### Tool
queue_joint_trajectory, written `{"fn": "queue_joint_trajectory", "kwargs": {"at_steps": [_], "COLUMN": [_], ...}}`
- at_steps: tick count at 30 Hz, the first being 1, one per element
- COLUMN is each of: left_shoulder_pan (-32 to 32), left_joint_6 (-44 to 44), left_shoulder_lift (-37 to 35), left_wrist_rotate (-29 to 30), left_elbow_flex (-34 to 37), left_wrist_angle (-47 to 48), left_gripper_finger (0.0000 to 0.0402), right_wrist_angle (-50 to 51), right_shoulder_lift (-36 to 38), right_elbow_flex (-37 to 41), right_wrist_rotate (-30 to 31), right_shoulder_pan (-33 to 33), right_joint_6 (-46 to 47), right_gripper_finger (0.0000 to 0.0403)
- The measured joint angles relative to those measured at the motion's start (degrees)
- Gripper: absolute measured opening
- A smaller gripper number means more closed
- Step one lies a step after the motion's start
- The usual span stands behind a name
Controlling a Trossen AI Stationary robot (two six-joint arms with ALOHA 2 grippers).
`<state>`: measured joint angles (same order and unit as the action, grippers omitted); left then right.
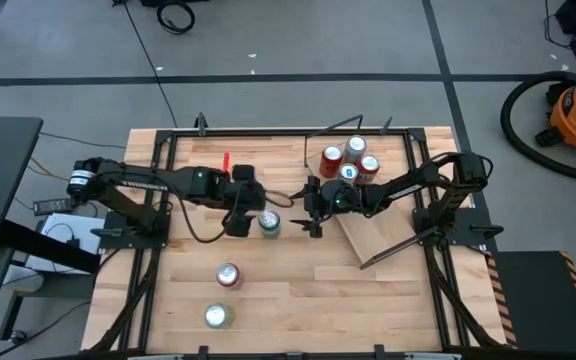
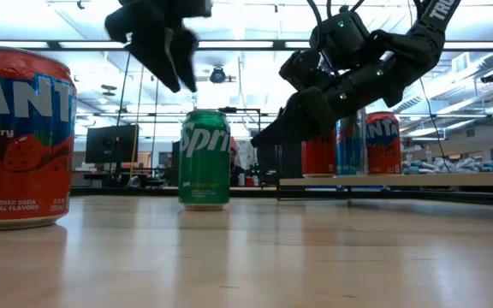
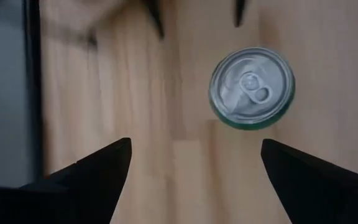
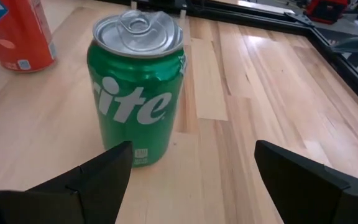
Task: Place canned beverage on shelf
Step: Put the green soda can on the shelf
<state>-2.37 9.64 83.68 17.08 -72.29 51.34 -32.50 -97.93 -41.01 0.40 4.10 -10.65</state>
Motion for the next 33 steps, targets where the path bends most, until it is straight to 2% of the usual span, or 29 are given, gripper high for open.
{"fn": "queue_joint_trajectory", "kwargs": {"at_steps": [2, 5, 9, 12, 14, 18, 22, 25, 27, 30, 33], "left_shoulder_pan": [0.3, 0.3, -2.7, -4.8, -4.8, -4.4, -3.1, -1.9, -1.0, -0.4, -0.1], "left_joint_6": [-10.8, -21.9, -26.4, -25.5, -24.1, -16.0, -5.5, -0.5, 1.4, 2.0, 1.7], "left_shoulder_lift": [0.0, 0.0, -1.2, -3.2, -4.5, -9.4, -13.2, -14.5, -14.5, -14.4, -14.4], "left_wrist_rotate": [-0.1, -0.1, 0.5, 2.7, 6.1, 12.7, 14.2, 14.3, 14.4, 14.2, 13.8], "left_elbow_flex": [-0.1, 0.8, 6.7, 10.6, 12.0, 14.3, 21.3, 27.6, 30.9, 33.5, 33.6], "left_wrist_angle": [1.9, 4.5, -2.8, -13.4, -16.4, -27.8, -47.8, -65.8, -74.3, -79.4, -79.5], "left_gripper_finger": [0.037, 0.037, 0.0357, 0.0339, 0.0326, 0.0303, 0.0287, 0.0279, 0.0276, 0.0275, 0.0274], "right_wrist_angle": [0.1, 0.2, 1.6, 2.4, 3.5, 3.8, 2.7, 1.2, 1.2, 1.2, 1.3], "right_shoulder_lift": [0.0, 0.0, 0.0, 0.0, 0.0, 0.1, 0.2, 0.3, 0.3, 0.3, 0.3], "right_elbow_flex": [0.0, 0.0, 0.0, 0.0, 0.0, 0.0, 0.0, 0.0, 0.0, 0.0, 0.0], "right_wrist_rotate": [-0.3, -1.8, -1.7, -0.9, -0.1, 2.2, 3.0, 3.0, 3.0, 3.0, 3.0], "right_shoulder_pan": [0.0, 0.0, 0.0, 0.0, -0.3, -1.3, -2.8, -3.6, -3.7, -3.7, -3.7], "right_joint_6": [-0.4, -2.0, -3.1, -3.1, -3.1, -4.0, -5.3, -6.9, -8.0, -9.3, -9.0], "right_gripper_finger": [0.0348, 0.0348, 0.0348, 0.0348, 0.0348, 0.0348, 0.0348, 0.0348, 0.0348, 0.0348, 0.0348]}}
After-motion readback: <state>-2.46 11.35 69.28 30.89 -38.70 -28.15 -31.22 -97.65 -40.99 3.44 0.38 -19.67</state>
